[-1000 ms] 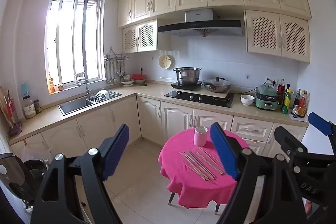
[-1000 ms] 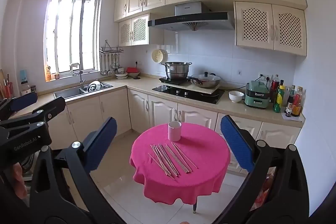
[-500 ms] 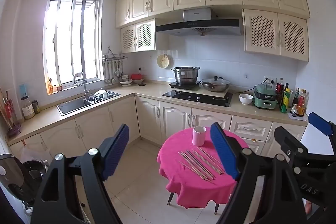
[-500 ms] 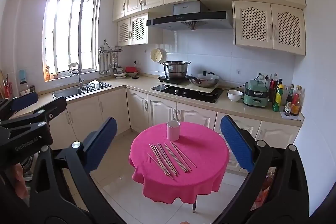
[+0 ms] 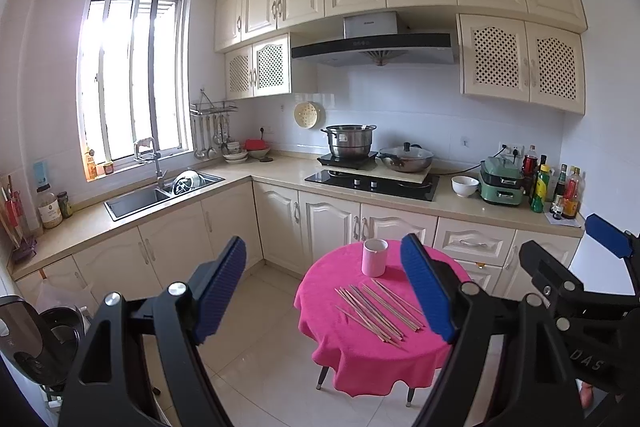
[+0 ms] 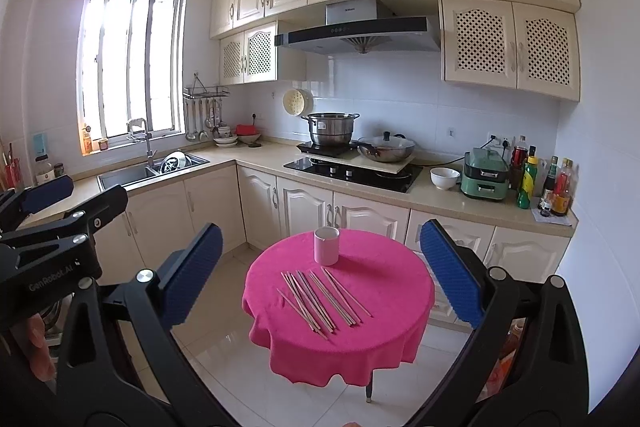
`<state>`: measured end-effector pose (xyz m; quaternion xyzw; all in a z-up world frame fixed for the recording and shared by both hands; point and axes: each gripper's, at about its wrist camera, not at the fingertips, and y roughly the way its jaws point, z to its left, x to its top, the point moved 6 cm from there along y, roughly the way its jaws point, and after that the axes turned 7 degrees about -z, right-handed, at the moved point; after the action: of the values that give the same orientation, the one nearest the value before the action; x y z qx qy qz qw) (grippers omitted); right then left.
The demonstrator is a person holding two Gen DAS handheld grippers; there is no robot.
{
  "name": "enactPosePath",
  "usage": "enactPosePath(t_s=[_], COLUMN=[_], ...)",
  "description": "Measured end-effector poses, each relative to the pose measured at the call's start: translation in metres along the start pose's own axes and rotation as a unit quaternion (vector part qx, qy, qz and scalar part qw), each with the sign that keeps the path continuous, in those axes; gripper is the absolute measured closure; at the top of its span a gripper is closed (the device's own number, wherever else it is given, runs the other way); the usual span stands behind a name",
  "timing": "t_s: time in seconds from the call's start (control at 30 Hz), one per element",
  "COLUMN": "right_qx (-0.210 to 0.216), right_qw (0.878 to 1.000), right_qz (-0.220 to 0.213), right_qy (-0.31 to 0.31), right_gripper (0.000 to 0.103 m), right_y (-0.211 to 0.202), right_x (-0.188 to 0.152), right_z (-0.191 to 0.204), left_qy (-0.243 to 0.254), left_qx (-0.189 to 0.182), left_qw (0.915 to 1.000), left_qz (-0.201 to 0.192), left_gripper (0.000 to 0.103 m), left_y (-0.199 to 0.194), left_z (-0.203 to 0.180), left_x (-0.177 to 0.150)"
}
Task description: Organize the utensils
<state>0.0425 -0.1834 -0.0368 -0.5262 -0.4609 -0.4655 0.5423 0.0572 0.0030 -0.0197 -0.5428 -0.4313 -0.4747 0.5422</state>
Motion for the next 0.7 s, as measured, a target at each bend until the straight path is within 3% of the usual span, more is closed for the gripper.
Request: enactPosePath(t_s=[0.7], right_qx=[-0.001], right_qw=[1.000], right_qz=[0.005], right_qy=[0.008], right_gripper=[0.006], right_y=[0.005], right_x=[0.005], right_z=[-0.020], left_qy=[0.004], left_qx=[-0.005], left_qw=[1.0000], left_qz=[0.004], left_gripper=[0.025], left_y=[0.005], left_z=[-0.010], left_x=[0.003])
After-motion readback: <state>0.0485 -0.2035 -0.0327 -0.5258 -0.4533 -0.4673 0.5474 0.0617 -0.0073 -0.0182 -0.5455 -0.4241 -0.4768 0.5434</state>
